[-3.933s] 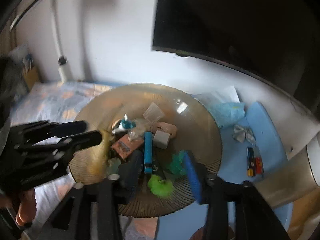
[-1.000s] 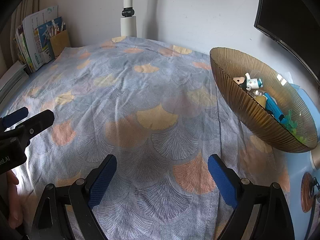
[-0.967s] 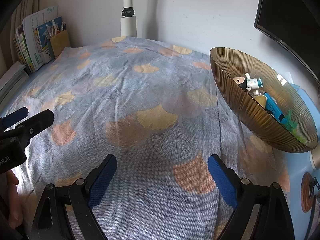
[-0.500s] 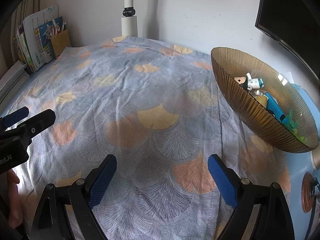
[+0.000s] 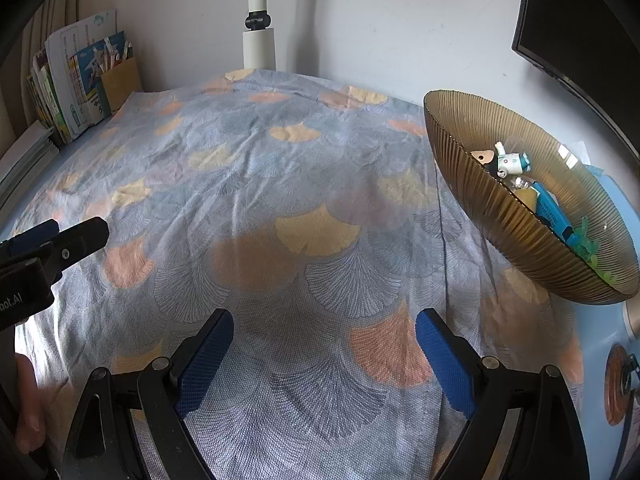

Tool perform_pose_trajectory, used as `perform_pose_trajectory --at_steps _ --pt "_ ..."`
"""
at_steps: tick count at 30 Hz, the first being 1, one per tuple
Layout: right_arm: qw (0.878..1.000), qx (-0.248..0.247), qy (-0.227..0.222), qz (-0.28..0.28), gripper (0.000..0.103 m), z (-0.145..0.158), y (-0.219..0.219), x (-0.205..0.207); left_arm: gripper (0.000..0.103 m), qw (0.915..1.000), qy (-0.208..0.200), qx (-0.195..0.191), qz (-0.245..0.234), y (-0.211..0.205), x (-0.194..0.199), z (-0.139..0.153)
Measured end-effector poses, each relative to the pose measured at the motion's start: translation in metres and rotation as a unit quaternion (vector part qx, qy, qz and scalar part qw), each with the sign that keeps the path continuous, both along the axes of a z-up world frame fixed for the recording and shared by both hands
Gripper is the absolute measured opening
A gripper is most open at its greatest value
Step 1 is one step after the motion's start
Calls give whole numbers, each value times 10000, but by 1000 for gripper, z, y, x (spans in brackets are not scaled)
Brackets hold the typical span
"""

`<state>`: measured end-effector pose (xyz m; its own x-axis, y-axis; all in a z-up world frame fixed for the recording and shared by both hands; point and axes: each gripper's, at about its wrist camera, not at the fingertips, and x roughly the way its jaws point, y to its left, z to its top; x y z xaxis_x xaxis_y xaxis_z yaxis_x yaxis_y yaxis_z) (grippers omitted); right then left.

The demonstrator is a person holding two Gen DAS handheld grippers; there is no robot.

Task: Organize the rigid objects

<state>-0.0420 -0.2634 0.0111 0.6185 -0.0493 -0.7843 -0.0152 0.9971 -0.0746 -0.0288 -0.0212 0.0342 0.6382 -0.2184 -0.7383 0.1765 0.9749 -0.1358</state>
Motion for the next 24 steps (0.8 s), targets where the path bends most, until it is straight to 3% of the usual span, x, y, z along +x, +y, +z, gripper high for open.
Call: perform_pose_trajectory --at_steps 24 --pt "10000 43 75 -11 92 -1 1 -1 102 9998 164 -59 73 2 4 -4"
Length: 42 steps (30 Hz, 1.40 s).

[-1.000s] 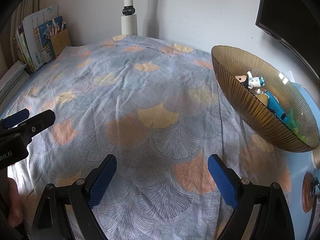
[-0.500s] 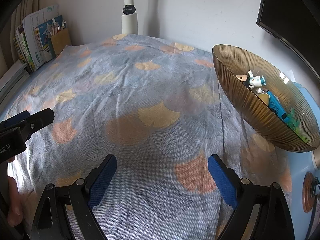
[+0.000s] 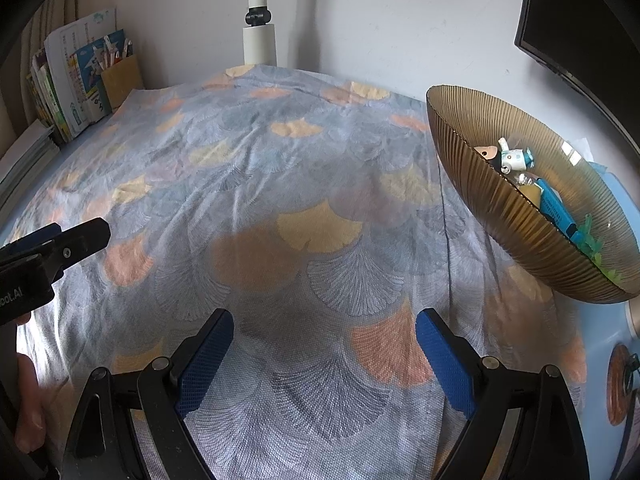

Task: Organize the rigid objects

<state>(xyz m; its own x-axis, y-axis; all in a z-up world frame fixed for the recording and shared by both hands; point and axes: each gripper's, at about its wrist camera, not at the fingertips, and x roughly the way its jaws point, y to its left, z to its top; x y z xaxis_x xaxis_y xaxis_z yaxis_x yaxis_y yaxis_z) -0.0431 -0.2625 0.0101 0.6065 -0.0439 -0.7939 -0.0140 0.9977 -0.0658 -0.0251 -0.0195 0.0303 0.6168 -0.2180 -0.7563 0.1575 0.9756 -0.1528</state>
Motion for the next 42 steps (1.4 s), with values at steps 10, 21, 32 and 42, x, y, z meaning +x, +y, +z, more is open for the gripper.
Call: perform_pose_trajectory --at_steps 10,21,32,42 --pt "10000 36 15 21 92 0 0 1 102 9997 190 2 156 3 3 -5" --pt "9996 159 239 65 95 -4 0 5 103 9942 558 833 394 -12 13 -19" --pt "9990 206 387 107 103 -9 0 11 103 9937 518 858 506 -11 16 -21" --pt "9988 208 181 415 103 -11 -3 10 103 9942 486 833 486 -11 18 -21"
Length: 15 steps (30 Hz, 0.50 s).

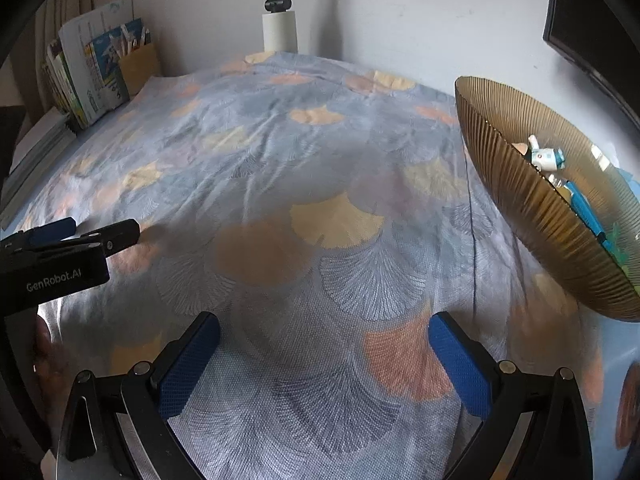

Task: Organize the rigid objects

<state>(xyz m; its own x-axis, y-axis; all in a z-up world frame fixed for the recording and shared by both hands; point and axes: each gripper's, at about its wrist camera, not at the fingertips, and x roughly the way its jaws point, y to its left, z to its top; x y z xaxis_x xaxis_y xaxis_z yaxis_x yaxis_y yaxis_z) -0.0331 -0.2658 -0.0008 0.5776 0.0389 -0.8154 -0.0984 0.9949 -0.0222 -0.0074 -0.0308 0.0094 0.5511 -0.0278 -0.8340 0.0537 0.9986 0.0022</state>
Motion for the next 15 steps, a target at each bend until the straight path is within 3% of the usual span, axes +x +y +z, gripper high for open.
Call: perform_pose_trajectory --at_steps 15 --pt "10000 -5 -2 1 103 0 0 0 103 10000 0 -2 -2 0 0 1"
